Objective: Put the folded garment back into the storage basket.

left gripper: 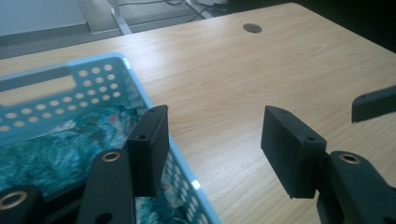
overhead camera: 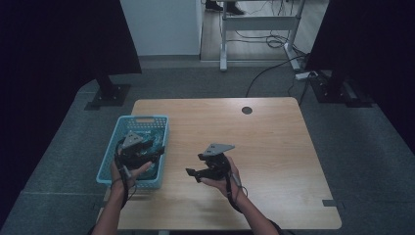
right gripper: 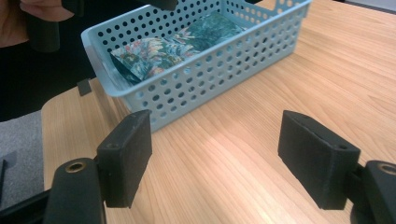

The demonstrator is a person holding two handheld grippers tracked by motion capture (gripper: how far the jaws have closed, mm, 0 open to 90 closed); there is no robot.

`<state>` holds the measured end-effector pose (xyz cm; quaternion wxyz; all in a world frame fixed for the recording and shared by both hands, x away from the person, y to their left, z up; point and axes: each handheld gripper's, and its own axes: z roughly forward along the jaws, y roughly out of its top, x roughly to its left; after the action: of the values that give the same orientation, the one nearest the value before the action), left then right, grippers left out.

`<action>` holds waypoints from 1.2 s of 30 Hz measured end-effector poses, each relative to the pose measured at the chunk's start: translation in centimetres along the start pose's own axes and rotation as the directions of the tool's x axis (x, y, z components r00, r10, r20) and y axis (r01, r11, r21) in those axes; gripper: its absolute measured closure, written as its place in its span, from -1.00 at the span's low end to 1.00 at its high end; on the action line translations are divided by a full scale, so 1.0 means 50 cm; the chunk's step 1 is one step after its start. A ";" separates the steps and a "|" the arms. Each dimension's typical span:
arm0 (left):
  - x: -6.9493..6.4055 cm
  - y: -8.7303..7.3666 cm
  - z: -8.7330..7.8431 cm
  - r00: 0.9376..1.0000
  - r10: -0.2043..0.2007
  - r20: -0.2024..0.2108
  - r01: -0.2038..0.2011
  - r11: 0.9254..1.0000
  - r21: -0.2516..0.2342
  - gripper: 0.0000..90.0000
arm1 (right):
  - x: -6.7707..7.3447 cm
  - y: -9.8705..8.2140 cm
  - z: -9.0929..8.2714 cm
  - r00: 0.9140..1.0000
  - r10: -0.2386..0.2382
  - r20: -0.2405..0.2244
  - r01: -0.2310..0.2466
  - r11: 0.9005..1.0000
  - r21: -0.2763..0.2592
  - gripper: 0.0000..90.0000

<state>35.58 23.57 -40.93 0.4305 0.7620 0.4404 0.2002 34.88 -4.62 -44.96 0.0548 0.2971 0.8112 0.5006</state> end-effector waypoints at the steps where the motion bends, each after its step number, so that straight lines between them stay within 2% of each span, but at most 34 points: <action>1: -0.005 -0.001 0.002 1.000 0.000 0.006 0.000 1.000 -0.001 -0.07 | -0.003 -0.004 -0.007 1.000 0.000 0.003 0.000 1.000 -0.002 -0.41; 12: -0.079 -0.002 0.035 0.997 0.049 0.059 -0.049 0.999 -0.004 -0.08 | -0.041 -0.053 -0.101 0.998 0.012 0.060 -0.010 1.000 -0.022 -0.41; 18: -0.121 -0.001 0.048 0.993 0.083 0.079 -0.083 0.997 -0.011 -0.08 | -0.059 -0.086 -0.149 0.996 0.018 0.089 -0.016 1.000 -0.022 -0.41; 24: -0.163 -0.008 0.060 0.989 0.095 0.113 -0.093 0.995 -0.023 -0.08 | -0.070 -0.122 -0.192 0.994 0.022 0.109 -0.019 0.999 -0.027 -0.41; 27: -0.185 -0.015 0.068 0.986 0.110 0.123 -0.108 0.994 -0.024 -0.08 | -0.071 -0.140 -0.208 0.993 0.023 0.115 -0.021 0.999 -0.027 -0.41; 30: -0.208 -0.026 0.076 0.984 0.143 0.106 -0.142 0.990 -0.017 -0.07 | -0.071 -0.159 -0.224 0.993 0.023 0.118 -0.020 1.000 -0.023 -0.41; 36: -0.241 -0.054 0.088 0.980 0.136 0.147 -0.136 0.991 -0.011 -0.08 | -0.070 -0.205 -0.257 0.990 0.039 0.135 -0.037 0.999 -0.016 -0.41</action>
<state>30.84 11.96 -44.70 0.4476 0.8028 0.3541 0.1728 28.38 -19.83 -48.02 0.1022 0.3453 0.7964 0.4859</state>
